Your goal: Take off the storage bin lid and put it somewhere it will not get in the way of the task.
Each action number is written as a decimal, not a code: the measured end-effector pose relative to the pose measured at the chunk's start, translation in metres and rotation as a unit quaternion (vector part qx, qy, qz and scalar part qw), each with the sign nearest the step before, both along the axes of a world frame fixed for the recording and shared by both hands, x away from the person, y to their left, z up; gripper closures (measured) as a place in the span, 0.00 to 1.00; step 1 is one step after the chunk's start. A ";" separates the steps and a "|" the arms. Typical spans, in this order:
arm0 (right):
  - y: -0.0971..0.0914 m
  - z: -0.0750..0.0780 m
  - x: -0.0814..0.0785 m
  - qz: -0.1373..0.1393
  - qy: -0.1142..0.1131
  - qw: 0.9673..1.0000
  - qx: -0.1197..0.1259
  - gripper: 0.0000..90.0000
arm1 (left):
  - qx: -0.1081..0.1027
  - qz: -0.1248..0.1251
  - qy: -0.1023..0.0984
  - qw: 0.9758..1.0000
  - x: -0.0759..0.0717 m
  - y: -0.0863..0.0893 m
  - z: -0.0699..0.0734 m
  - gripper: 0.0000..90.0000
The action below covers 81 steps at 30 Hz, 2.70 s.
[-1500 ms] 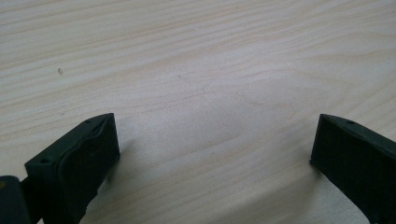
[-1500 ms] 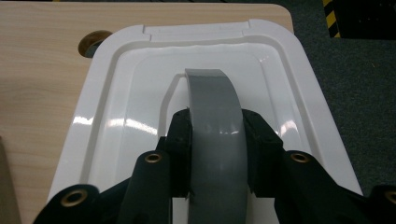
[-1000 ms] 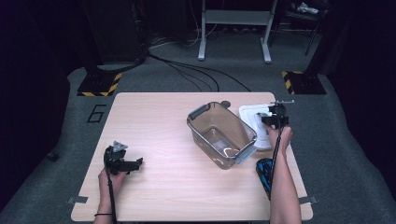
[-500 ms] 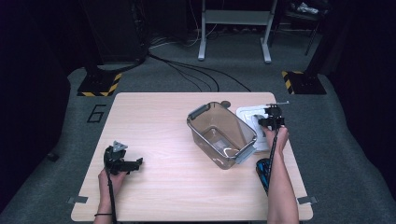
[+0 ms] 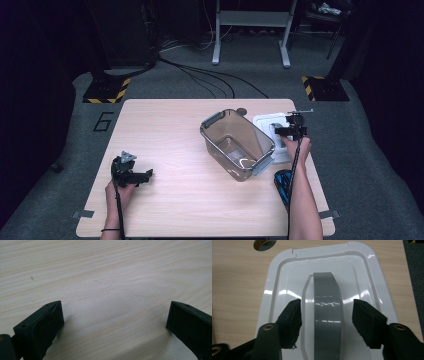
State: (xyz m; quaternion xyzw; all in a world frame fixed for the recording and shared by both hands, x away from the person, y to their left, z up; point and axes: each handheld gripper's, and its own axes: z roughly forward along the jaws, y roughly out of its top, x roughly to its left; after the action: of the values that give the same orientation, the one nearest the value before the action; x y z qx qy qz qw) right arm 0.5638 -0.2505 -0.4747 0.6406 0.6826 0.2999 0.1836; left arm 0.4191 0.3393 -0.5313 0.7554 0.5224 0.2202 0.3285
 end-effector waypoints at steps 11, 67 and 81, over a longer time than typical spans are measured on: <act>-0.013 0.015 -0.037 0.042 0.004 0.999 0.013 0.17 | 0.000 0.000 0.000 1.000 0.000 0.000 0.000 0.01; 0.020 -0.020 -0.145 0.148 0.075 0.984 -0.057 0.12 | 0.001 0.000 0.000 1.000 0.000 0.000 0.000 0.01; 0.019 -0.022 -0.149 0.156 0.064 0.985 -0.041 0.27 | 0.000 0.001 0.000 1.000 0.000 0.000 0.000 0.01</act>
State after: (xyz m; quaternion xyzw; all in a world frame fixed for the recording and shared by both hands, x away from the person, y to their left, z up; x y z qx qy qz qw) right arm 0.4152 -0.2314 -0.4967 0.5359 0.7964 0.2550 0.1160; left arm 0.4190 0.3393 -0.5312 0.7552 0.5229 0.2206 0.3280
